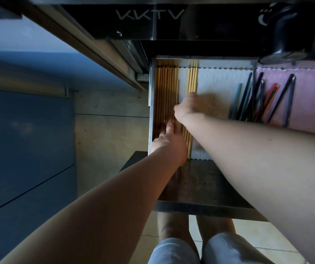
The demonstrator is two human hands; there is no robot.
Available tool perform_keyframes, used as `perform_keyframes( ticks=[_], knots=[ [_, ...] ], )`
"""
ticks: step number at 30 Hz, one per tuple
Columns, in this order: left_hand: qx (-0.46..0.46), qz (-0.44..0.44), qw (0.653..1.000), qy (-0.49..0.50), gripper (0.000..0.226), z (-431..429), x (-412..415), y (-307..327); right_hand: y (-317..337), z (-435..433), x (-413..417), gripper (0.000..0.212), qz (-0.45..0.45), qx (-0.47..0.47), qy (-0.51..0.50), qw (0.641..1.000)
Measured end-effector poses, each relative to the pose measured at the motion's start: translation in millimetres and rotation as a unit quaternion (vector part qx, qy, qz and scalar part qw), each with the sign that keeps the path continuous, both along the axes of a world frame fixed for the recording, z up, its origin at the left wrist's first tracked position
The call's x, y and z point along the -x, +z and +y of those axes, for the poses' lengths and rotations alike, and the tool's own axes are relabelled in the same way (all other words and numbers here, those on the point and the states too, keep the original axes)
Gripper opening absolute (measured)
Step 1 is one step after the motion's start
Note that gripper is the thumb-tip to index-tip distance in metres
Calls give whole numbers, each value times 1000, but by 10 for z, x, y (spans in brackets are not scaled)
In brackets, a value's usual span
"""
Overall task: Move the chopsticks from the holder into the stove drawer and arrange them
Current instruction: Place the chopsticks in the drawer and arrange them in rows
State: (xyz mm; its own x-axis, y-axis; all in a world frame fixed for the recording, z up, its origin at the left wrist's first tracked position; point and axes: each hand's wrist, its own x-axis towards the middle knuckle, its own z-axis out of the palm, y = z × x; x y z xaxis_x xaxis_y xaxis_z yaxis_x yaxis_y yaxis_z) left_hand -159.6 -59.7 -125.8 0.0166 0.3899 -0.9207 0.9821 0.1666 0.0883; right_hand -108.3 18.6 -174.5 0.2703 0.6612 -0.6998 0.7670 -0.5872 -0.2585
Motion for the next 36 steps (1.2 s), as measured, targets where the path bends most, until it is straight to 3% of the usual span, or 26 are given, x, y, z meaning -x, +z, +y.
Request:
perform_keyframes(
  ticks=[20, 29, 36],
  knots=[
    [13, 6, 1000, -1, 87, -37, -12, 7, -36, -107, 44, 53, 29, 21, 14, 999],
    [-6, 9, 1000, -5, 88, -54, -25, 26, -92, -149, -50, 16, 68, -22, -46, 996],
    [-37, 0, 999, -15, 84, -52, -44, -6, 154, -22, -333, 17, 139, -62, -104, 983]
  ],
)
